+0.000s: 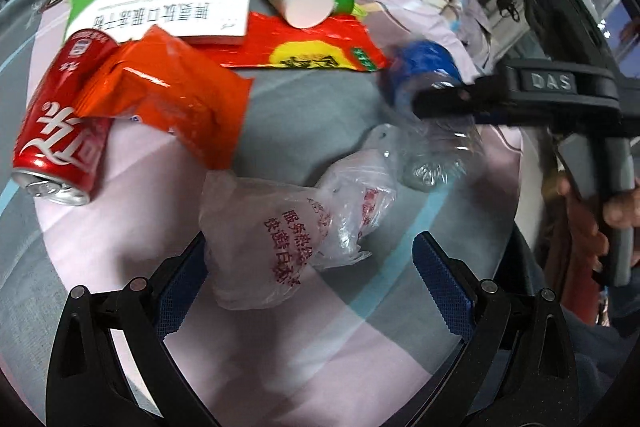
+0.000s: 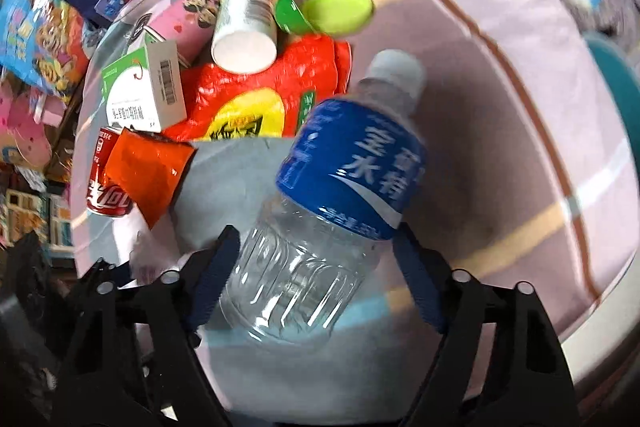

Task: Collect trash
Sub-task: 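Grasp the clear plastic bag with the left gripper while the right grasps the blue-label water bottle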

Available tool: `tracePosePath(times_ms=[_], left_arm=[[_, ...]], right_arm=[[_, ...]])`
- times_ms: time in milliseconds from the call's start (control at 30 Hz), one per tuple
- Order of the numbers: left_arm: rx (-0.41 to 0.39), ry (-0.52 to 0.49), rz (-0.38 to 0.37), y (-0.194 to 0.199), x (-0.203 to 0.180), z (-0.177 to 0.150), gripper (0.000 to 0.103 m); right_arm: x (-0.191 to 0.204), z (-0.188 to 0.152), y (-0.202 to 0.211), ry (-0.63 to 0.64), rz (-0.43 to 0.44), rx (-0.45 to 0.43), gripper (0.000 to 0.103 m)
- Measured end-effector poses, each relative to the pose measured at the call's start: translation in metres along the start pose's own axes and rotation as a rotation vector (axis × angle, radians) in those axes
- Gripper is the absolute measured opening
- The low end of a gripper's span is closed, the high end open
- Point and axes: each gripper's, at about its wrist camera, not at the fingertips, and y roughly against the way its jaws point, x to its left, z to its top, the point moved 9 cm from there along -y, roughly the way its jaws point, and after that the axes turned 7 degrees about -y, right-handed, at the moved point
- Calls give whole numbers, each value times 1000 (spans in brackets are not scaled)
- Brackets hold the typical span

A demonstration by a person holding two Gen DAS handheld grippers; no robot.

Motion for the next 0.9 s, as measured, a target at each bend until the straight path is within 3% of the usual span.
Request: tracePosePath(times_ms=[167,333,533,633,733,800,900], left_arm=[[-8,-28,89,8,7,6,99],[-14,-177,171,16,-3,16,99],[85,-377,230,-20,-19,19,99],[124,-366,236,-35,-13,17,97],[108,-326,180,-32,-15,21,71],[94,-303,177,-29,-15,26,42],[84,-247,148,-32,-17,35,35]], right_arm=[[-20,4,10,46,-65,-43,69],[-46,2,18,25,-76,-55,69],[-64,-3,24,-31,-40,-56,70],[-69,-5,25,-47,-19,-51,70],[-66,-6,20,-71,9,-31,70],[-65,-5,15,-73,14,-18,70],[-68,-4,8,-82,16,-6,70]])
